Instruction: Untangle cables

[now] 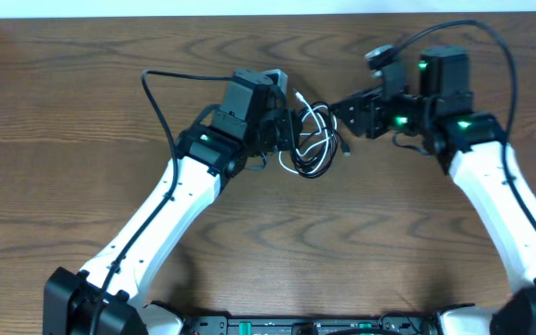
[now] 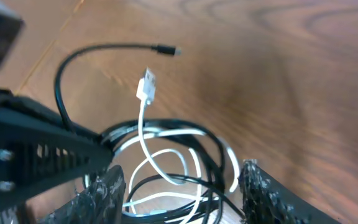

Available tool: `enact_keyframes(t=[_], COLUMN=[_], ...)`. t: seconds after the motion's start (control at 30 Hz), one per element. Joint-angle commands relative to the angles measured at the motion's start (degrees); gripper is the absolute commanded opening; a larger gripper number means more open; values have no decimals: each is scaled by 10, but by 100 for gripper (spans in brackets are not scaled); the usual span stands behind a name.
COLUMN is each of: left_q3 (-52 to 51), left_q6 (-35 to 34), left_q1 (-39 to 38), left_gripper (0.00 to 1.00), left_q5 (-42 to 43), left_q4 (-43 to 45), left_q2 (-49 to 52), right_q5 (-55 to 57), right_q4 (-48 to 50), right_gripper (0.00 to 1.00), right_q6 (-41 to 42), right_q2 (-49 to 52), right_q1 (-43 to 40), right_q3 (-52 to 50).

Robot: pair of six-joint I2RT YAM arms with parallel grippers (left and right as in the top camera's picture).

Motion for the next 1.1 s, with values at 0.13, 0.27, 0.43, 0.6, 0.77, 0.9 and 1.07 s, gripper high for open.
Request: enact_keyframes(t=[0.13, 0.27, 0.43, 0.6, 0.77, 0.9, 1.07], left_q3=[7, 7, 7, 7, 7, 7, 7], left_q6=[-69, -78, -90, -90, -90, -85, -65], left_q1=[31, 32, 32, 32, 32, 32, 33], left_gripper=[7, 7, 7, 7, 8, 7, 8], left_q5=[23, 40, 52, 52, 26, -33, -59], left_q4=[-4, -4, -4, -4, -7, -26, -32], left_q2=[-2, -2, -2, -2, -2, -2, -2], right_q5=[-9, -1, 47, 53, 59, 73, 99], right_q4=[13, 41, 80, 103, 107, 97, 54], right_gripper=[53, 51, 41, 20, 1, 1, 1], right_q6=[-48, -57, -56, -45, -40, -8, 26], right_q2=[38, 53, 90, 125, 109, 73, 19], right_q1=[45, 62, 81, 94, 89, 70, 32], right_q3=[5, 5, 5, 5, 5, 5, 5])
